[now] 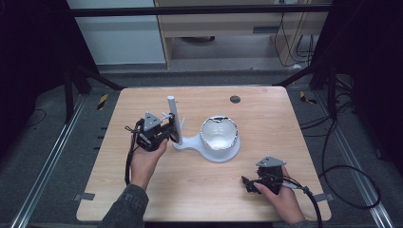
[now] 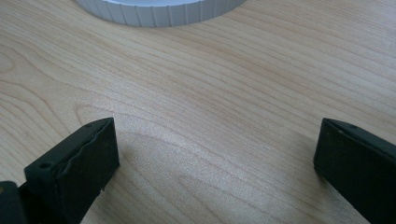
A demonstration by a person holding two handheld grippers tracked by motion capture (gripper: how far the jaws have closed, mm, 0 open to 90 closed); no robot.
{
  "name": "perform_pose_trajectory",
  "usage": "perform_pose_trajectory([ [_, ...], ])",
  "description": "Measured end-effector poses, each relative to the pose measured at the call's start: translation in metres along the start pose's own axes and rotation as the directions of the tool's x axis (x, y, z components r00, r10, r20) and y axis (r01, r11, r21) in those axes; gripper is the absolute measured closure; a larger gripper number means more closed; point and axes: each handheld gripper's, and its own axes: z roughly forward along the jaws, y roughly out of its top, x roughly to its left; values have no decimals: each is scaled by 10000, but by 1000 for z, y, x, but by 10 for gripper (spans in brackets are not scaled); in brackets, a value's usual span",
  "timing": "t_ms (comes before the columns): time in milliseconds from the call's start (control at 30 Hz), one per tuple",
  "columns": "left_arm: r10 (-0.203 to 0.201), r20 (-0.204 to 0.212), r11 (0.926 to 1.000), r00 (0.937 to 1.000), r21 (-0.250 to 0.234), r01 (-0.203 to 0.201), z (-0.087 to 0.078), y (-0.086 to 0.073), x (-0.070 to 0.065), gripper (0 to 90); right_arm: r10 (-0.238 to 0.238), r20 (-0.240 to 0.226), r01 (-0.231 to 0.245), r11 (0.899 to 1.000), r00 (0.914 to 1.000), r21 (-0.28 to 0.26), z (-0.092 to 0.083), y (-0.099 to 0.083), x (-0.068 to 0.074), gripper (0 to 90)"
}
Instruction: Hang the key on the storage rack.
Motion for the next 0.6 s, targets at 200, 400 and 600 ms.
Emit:
perform_pose_trajectory([
  [200, 415, -148, 9991, 9990, -1, -415, -6, 1, -3, 734, 2, 3, -2, 10000, 10000, 3, 0, 0, 0, 5],
  [400, 556, -118, 9984, 9984, 62, -555, -12, -1, -4, 648, 0, 1, 0, 10000, 10000, 1, 0, 0, 0, 5],
  [600, 622, 55, 9978, 9980, 229, -623, -21, -5, -3, 472, -5, 0, 5, 10000, 10000, 1, 0, 0, 0, 5],
])
